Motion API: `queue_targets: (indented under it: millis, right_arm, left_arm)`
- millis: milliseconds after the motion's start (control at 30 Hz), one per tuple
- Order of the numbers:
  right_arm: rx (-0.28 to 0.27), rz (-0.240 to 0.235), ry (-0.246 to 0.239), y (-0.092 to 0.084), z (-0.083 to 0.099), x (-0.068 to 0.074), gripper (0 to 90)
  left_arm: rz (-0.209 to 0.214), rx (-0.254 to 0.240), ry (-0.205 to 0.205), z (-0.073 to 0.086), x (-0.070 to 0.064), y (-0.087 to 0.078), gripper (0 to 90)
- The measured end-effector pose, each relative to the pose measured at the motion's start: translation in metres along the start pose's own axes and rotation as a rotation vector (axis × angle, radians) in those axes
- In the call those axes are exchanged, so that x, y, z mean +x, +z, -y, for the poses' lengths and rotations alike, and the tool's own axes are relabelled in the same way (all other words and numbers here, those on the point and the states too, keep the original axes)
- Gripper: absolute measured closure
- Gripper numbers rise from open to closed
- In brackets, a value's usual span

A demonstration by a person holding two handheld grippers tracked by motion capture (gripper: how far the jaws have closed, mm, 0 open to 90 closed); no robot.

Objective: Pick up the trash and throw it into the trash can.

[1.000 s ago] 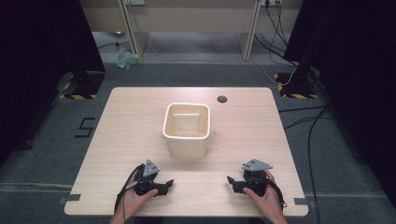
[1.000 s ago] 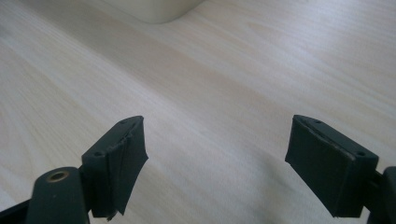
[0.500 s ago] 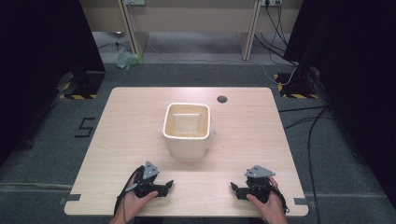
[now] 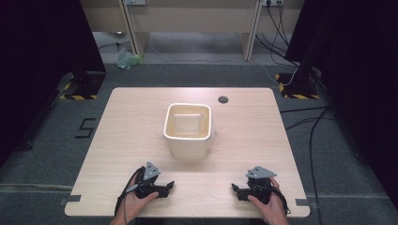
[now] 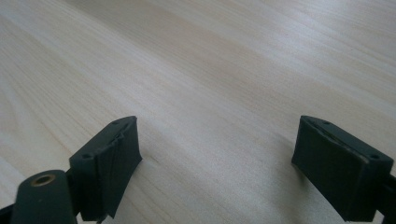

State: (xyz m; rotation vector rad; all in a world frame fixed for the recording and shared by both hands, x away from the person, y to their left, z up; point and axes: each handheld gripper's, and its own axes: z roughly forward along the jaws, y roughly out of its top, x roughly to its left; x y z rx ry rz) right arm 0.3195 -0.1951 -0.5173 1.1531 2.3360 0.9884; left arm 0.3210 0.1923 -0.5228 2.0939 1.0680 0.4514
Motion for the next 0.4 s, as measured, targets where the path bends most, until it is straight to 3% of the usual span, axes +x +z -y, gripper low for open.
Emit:
queue_targets:
  millis: [400]
  right_arm:
    - [0.0, 0.0, -0.003, 0.0002, -0.0001, -0.0001, 14.0]
  left_arm:
    - [0.001, -0.001, 0.0, 0.0, -0.0001, 0.0002, 13.2]
